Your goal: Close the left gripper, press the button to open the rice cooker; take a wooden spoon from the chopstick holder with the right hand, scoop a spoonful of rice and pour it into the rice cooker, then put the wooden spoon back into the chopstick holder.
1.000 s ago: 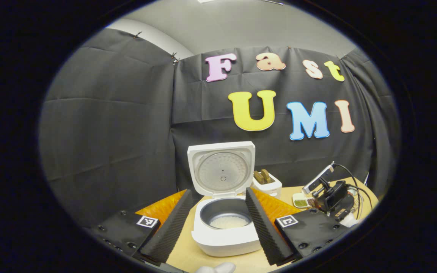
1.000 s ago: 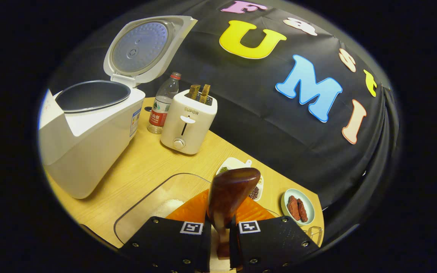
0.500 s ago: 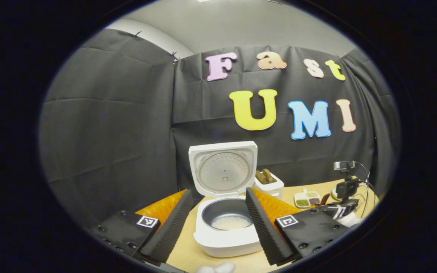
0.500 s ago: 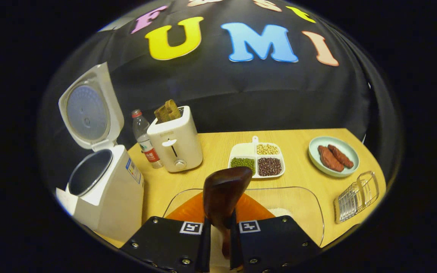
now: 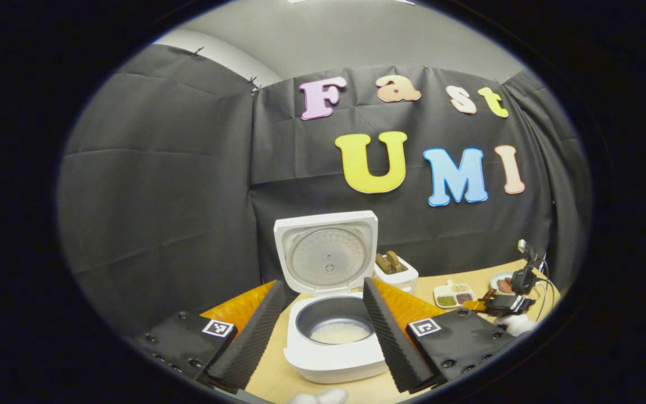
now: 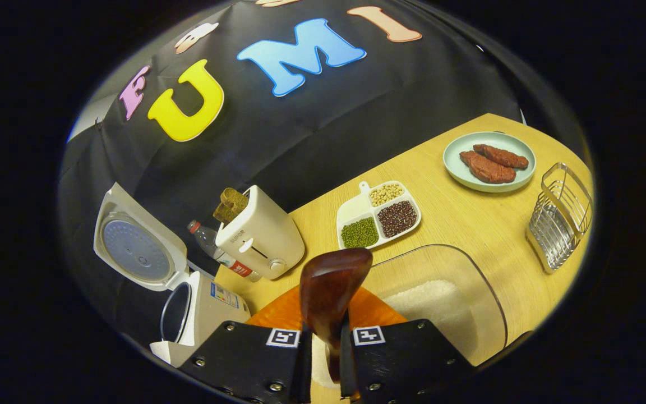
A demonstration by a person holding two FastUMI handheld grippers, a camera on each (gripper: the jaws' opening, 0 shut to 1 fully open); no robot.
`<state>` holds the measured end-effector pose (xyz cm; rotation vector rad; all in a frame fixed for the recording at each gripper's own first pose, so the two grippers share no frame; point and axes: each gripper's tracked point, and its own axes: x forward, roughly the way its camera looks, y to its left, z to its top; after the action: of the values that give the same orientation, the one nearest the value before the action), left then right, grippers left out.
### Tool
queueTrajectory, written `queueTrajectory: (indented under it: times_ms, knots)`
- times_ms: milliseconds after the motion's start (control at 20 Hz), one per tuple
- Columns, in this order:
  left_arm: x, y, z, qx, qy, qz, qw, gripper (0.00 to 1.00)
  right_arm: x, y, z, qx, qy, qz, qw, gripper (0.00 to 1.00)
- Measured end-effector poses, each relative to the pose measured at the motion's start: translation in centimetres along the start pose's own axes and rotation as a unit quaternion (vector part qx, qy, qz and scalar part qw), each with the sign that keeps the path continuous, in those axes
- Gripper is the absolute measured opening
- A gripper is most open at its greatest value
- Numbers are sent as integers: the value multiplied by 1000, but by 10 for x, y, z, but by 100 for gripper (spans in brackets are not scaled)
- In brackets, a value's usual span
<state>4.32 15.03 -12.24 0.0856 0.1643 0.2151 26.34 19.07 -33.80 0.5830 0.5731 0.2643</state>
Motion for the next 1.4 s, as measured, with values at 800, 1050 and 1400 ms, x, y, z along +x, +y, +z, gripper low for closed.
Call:
queueTrajectory:
  times_ms: [800,1050,1400]
  knots:
    - [1,-15,29,18,-21,-14,1000,96,-39,-24,62,258,-61,90,960,20]
    - [1,-20,34,16,-26,-19,999,99,-57,-28,84,285,-82,101,950,20]
    - [-1,-16,28,-1,-26,-24,999,100,-83,2,112,235,-100,101,961,20]
